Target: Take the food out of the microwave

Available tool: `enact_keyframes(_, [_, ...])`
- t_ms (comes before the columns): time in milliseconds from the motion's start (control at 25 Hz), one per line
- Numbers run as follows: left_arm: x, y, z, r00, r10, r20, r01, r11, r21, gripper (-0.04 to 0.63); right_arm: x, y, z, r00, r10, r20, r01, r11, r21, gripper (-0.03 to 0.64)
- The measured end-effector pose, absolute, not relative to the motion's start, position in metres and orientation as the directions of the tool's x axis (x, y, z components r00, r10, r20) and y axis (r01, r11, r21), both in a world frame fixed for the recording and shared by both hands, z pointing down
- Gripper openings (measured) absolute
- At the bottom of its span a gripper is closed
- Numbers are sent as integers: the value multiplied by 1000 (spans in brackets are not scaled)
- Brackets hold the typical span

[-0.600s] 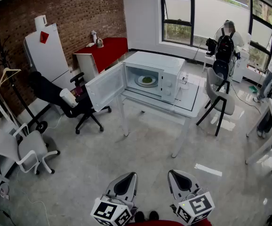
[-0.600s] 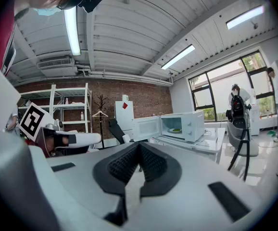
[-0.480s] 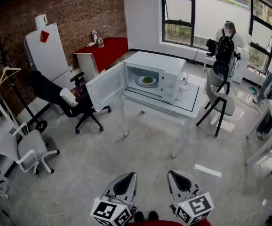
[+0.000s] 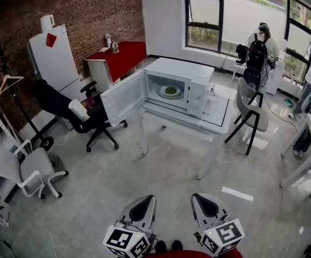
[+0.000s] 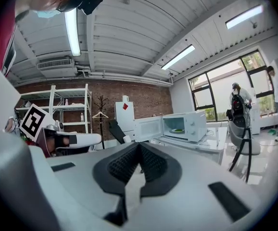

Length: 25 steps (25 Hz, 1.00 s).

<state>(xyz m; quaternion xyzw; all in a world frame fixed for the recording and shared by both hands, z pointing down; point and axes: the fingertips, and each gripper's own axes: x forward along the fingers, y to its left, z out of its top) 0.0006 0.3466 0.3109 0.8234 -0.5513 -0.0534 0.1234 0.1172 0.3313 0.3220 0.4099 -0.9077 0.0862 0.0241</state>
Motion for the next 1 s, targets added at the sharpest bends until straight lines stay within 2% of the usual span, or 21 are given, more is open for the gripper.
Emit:
enact_keyframes(680, [-29,342,321,410,-911,43,-883,-385,270,11,89,330,335,-642,-752,152,-767,624,-154,14])
enact_keyframes(1000, [-36,307,327,428,-902,54,-875,-399,275,11,88,291,342,-618,-767,173,-786,598,-154,14])
